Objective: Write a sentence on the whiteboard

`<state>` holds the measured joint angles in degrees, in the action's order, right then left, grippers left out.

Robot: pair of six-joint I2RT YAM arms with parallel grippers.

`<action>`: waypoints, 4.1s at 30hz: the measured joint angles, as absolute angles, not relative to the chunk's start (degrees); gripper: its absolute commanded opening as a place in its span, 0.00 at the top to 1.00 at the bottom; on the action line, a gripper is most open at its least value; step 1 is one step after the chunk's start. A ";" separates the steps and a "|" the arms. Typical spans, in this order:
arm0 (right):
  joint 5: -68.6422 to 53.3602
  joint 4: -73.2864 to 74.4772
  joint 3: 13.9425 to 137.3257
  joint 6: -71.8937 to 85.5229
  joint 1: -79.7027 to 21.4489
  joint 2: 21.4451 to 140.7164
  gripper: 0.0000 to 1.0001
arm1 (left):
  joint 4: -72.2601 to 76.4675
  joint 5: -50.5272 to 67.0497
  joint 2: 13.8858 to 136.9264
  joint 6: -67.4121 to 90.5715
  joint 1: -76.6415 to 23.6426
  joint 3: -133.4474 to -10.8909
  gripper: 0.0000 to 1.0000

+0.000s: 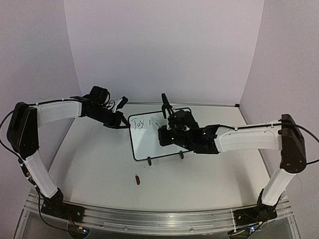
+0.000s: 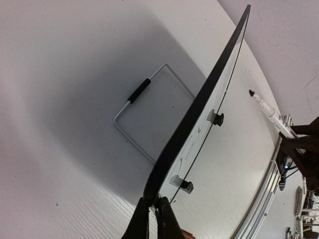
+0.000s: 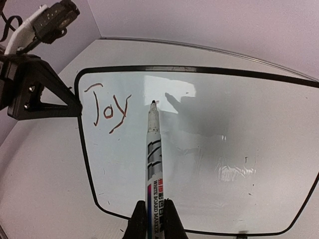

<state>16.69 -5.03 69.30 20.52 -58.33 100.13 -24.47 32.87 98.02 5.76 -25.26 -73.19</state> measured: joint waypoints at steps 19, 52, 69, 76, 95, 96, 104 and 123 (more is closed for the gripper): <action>17.86 -4.22 73.65 17.69 -58.15 103.14 1.00 | -24.47 32.86 98.02 5.74 -25.26 -73.19 1.00; 17.21 -3.73 74.61 17.89 -57.52 105.80 1.00 | -24.47 32.88 98.02 5.76 -25.26 -73.19 1.00; 17.32 -5.52 70.67 17.98 -57.49 102.41 1.00 | -24.91 32.82 98.02 5.74 -25.39 -73.50 1.00; 17.32 -5.74 70.67 18.02 -57.49 102.41 1.00 | -25.06 32.82 98.02 5.72 -25.41 -73.52 1.00; 17.29 -5.75 70.70 18.12 -56.90 103.40 1.00 | -25.54 32.80 98.02 5.51 -25.45 -73.80 1.00; 17.28 -5.70 70.70 18.15 -56.90 103.42 1.00 | -25.54 32.80 98.02 5.50 -25.45 -73.80 1.00; 16.88 -5.05 70.70 18.80 -56.90 103.42 1.00 | -25.55 32.80 98.02 5.50 -25.45 -73.80 1.00; 15.57 -5.10 69.30 19.70 -57.26 103.42 1.00 | -25.54 32.69 98.02 5.52 -25.45 -73.80 1.00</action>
<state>15.57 -5.10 69.30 19.70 -57.26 103.42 -25.54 32.69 98.02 5.52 -25.45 -73.80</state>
